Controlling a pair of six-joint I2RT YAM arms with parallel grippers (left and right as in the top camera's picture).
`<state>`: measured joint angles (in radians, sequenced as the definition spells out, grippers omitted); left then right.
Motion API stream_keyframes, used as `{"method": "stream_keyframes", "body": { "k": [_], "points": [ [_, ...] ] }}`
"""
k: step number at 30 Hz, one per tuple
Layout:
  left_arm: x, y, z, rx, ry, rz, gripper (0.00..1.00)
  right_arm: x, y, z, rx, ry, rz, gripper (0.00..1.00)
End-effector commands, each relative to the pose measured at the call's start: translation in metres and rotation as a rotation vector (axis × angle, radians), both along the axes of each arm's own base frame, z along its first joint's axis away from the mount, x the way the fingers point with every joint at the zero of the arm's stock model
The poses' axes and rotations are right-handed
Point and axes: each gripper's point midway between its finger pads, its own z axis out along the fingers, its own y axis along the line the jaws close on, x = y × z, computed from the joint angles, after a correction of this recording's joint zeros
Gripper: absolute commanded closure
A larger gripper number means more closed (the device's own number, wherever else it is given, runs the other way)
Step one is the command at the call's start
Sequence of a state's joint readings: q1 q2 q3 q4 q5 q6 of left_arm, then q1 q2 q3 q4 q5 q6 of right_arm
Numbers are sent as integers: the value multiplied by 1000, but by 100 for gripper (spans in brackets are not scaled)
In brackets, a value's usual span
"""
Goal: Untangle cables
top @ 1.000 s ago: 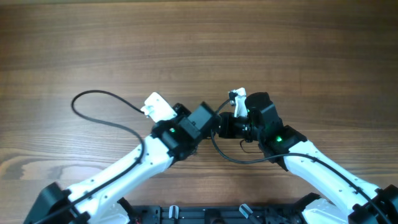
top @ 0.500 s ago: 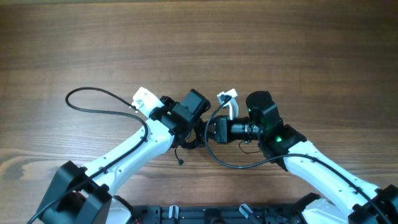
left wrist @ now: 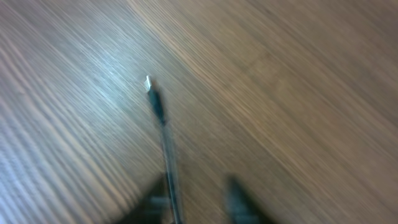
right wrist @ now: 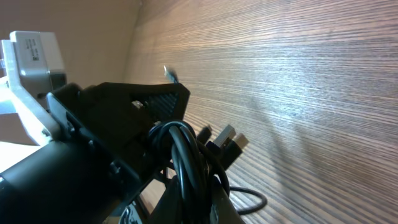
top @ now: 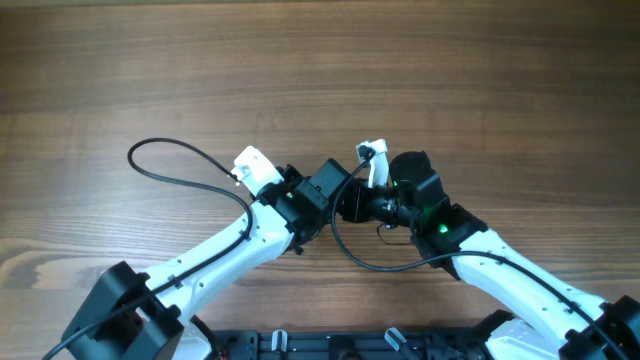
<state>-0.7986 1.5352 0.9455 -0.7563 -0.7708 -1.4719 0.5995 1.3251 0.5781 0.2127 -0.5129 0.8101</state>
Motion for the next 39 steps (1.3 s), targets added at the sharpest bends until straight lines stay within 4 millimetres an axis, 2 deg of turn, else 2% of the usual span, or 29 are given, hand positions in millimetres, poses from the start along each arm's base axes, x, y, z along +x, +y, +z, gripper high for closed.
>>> {"method": "stream_keyframes", "body": {
  "k": [1,2,3,6,9,10,13,14,17,20,23,24,26,28,32,34,36,37,39],
  "points": [
    [-7,-8,15,-1,-18,-57,23,5,8,11,29,-16,-14,96],
    [-7,-8,24,-3,-28,-80,17,5,8,11,33,-7,-19,95],
    [-7,-8,31,-9,-40,-94,0,5,8,11,41,12,-29,96],
    [-13,-2,58,-69,-98,-92,0,10,6,12,89,120,-117,95],
    [-25,14,85,-133,-136,-85,0,17,0,11,143,242,-220,96],
    [-36,18,93,-235,-112,-92,0,20,-3,11,174,303,-264,96],
    [-50,24,98,-327,-75,-105,0,24,-8,11,192,337,-298,96],
    [-55,22,100,-314,-48,-176,0,25,-9,11,202,355,-312,96],
    [-68,-5,87,-332,86,-386,0,32,-11,18,243,361,-334,96],
    [-78,-25,72,-375,195,-478,0,37,-16,19,251,352,-350,96],
    [-83,-48,73,-456,225,-619,0,49,-30,18,239,325,-384,96],
    [-83,-50,76,-483,219,-628,0,52,-35,17,237,315,-393,96],
    [-77,-39,88,-518,168,-616,0,60,-46,20,255,318,-408,96],
    [-76,-37,87,-562,130,-641,0,63,-53,21,266,324,-414,96],
    [-80,-49,42,-692,85,-693,0,65,-55,24,279,318,-410,96],
    [-75,-59,33,-745,-28,-763,0,65,-55,24,281,319,-410,96],
    [-76,-59,12,-780,-103,-768,4,67,-59,26,291,324,-405,96],
    [-76,-57,2,-787,-123,-758,3,67,-59,28,299,317,-398,96],
    [-62,-49,-3,-733,-222,-731,0,68,-55,39,338,303,-375,96]
  ]
}}
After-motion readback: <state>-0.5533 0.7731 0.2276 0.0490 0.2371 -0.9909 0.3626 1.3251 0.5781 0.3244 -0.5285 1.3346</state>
